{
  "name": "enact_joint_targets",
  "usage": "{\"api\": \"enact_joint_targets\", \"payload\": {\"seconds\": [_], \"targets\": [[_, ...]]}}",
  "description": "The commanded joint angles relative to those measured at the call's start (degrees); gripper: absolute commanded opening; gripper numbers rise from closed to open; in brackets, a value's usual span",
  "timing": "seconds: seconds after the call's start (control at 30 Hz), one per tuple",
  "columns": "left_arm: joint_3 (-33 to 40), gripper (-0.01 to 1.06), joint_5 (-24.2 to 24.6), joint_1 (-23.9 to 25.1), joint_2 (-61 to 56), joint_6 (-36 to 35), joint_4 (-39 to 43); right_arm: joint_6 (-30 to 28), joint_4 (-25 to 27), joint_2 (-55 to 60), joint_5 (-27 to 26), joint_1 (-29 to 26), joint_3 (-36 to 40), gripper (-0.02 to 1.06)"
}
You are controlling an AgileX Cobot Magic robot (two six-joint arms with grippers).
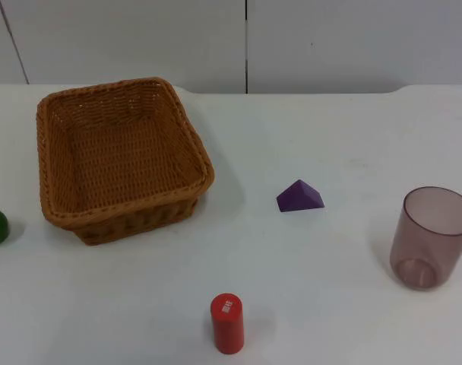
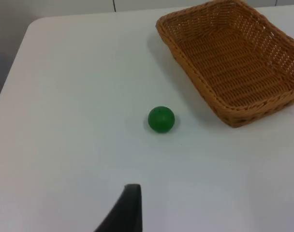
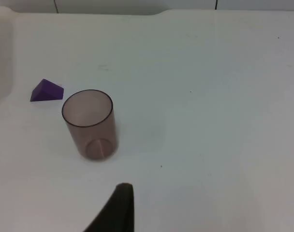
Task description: Pick up the basket with the left hand and place the triangular block into the basket with the right hand.
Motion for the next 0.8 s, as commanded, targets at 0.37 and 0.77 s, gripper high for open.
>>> {"api": "enact_joint_targets", "payload": {"seconds": [0.37, 0.77], "targets": [[0.27, 1.05, -0.64, -0.36, -0.17, -5.01, 4.44, -0.95, -0.16, -0.15, -0.74, -0.10, -0.01, 1.05], [-3.02, 1.05, -4.53, -0.36, 6.21, -6.05, 4.88, 2.78, -0.16, 4.09, -2.15, -0.21, -3.99, 1.05]]}}
